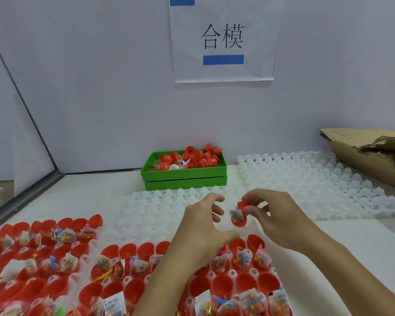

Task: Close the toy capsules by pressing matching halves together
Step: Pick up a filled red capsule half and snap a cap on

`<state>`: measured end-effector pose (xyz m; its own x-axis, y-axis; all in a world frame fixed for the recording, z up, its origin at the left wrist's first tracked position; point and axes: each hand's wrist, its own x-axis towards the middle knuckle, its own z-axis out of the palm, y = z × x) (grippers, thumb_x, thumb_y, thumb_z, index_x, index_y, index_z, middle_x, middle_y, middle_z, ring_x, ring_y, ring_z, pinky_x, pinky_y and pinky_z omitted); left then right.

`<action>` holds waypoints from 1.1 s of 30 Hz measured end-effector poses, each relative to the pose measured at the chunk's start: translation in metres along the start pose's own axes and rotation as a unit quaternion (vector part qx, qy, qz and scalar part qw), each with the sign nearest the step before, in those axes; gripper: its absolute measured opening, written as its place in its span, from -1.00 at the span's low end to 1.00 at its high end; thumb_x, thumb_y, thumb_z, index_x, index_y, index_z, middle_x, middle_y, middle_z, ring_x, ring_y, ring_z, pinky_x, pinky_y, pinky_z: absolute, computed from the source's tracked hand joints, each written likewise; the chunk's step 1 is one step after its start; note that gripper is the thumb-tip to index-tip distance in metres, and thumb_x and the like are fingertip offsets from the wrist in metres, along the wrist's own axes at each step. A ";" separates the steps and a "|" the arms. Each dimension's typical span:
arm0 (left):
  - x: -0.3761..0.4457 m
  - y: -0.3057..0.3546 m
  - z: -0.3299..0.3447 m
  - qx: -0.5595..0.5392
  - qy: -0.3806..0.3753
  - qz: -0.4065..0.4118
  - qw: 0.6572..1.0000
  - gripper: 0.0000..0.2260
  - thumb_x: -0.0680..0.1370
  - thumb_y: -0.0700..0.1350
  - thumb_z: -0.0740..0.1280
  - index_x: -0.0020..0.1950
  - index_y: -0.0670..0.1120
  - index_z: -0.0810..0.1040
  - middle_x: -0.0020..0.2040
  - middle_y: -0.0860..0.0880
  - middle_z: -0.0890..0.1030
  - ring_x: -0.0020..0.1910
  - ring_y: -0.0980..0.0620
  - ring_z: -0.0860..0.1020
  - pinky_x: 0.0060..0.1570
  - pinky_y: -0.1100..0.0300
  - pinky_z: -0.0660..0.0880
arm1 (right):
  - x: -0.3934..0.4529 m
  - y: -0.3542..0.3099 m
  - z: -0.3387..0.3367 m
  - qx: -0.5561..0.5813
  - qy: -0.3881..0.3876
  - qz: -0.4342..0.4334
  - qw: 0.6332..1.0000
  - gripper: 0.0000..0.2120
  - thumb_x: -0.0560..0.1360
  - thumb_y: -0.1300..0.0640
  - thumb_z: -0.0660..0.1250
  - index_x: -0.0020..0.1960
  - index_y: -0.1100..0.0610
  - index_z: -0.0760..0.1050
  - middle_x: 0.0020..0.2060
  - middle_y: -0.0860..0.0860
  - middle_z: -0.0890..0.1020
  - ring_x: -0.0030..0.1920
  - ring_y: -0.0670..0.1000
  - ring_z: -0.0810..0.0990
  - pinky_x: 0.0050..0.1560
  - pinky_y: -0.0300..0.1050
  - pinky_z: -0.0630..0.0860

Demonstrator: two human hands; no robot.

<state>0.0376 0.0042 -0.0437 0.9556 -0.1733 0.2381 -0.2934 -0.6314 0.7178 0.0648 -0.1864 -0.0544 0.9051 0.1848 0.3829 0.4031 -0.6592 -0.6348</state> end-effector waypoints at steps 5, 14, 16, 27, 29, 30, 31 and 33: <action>-0.001 0.007 0.001 -0.046 0.050 -0.012 0.998 -0.44 0.29 0.12 0.61 0.21 0.10 0.50 -0.03 0.16 0.61 -0.07 0.25 0.59 -0.08 0.38 0.54 | -0.003 -0.016 0.009 0.047 0.072 -0.040 0.996 -0.88 0.55 0.21 0.36 0.05 0.05 0.61 -0.14 -0.22 0.65 -0.05 -0.25 0.60 -0.07 -0.42 0.51; 0.000 0.006 -0.004 -0.095 0.099 0.001 0.991 -0.83 0.41 -0.07 0.56 -0.09 0.04 0.62 -0.24 0.13 0.65 -0.24 0.27 0.61 -0.26 0.47 0.48 | -0.004 -0.027 0.005 0.092 0.075 -0.061 0.991 -0.81 0.52 0.23 0.39 0.04 -0.04 0.58 -0.06 -0.15 0.61 -0.01 -0.23 0.59 -0.12 -0.40 0.52; 0.000 0.006 -0.003 -0.085 0.098 -0.002 0.992 -0.83 0.41 -0.07 0.56 -0.08 0.03 0.61 -0.23 0.13 0.64 -0.23 0.30 0.60 -0.28 0.49 0.47 | -0.003 -0.028 0.001 0.148 0.068 -0.031 0.986 -0.80 0.51 0.27 0.39 -0.03 -0.03 0.56 -0.11 -0.17 0.65 -0.04 -0.19 0.65 -0.12 -0.33 0.59; 0.000 0.007 -0.005 -0.053 0.099 -0.016 0.994 -0.76 0.41 -0.04 0.56 -0.03 0.09 0.57 -0.13 0.12 0.64 -0.20 0.28 0.59 -0.27 0.54 0.45 | -0.005 -0.031 -0.011 0.153 0.081 -0.032 0.984 -0.67 0.46 0.29 0.45 0.03 -0.13 0.60 -0.10 -0.10 0.62 -0.03 -0.14 0.61 -0.05 -0.23 0.60; -0.001 0.008 -0.005 -0.043 0.092 -0.011 0.995 -0.76 0.40 -0.05 0.57 -0.04 0.10 0.57 -0.14 0.14 0.64 -0.23 0.29 0.60 -0.28 0.52 0.47 | -0.006 -0.034 -0.014 0.137 0.082 -0.062 0.985 -0.69 0.45 0.23 0.47 0.05 -0.15 0.60 -0.04 -0.17 0.61 0.02 -0.13 0.58 -0.06 -0.24 0.58; -0.001 0.008 -0.004 -0.038 0.083 -0.006 0.996 -0.76 0.39 -0.05 0.57 -0.04 0.09 0.58 -0.15 0.14 0.64 -0.25 0.28 0.60 -0.27 0.49 0.48 | -0.007 -0.035 -0.015 0.117 0.075 -0.082 0.987 -0.69 0.45 0.23 0.47 0.05 -0.16 0.61 -0.02 -0.22 0.61 0.05 -0.14 0.57 -0.06 -0.27 0.56; -0.001 0.008 -0.003 -0.034 0.072 0.001 0.997 -0.76 0.39 -0.05 0.57 -0.03 0.08 0.58 -0.15 0.14 0.65 -0.25 0.27 0.60 -0.26 0.47 0.51 | -0.008 -0.037 -0.015 0.092 0.068 -0.101 0.988 -0.67 0.45 0.24 0.47 0.04 -0.17 0.61 -0.01 -0.26 0.61 0.08 -0.14 0.56 -0.05 -0.30 0.54; -0.002 0.009 -0.001 -0.025 0.051 0.012 0.998 -0.75 0.40 -0.05 0.57 -0.01 0.09 0.58 -0.13 0.13 0.65 -0.23 0.22 0.61 -0.19 0.38 0.56 | -0.009 -0.040 -0.014 0.051 0.052 -0.122 0.990 -0.63 0.45 0.28 0.47 0.02 -0.20 0.63 -0.02 -0.29 0.63 0.10 -0.18 0.56 -0.03 -0.37 0.48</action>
<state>0.0332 -0.0001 -0.0368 0.9416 -0.1086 0.3187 -0.3192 -0.5890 0.7424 0.0387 -0.1721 -0.0235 0.7623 0.2504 0.5968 0.6248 -0.5255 -0.5775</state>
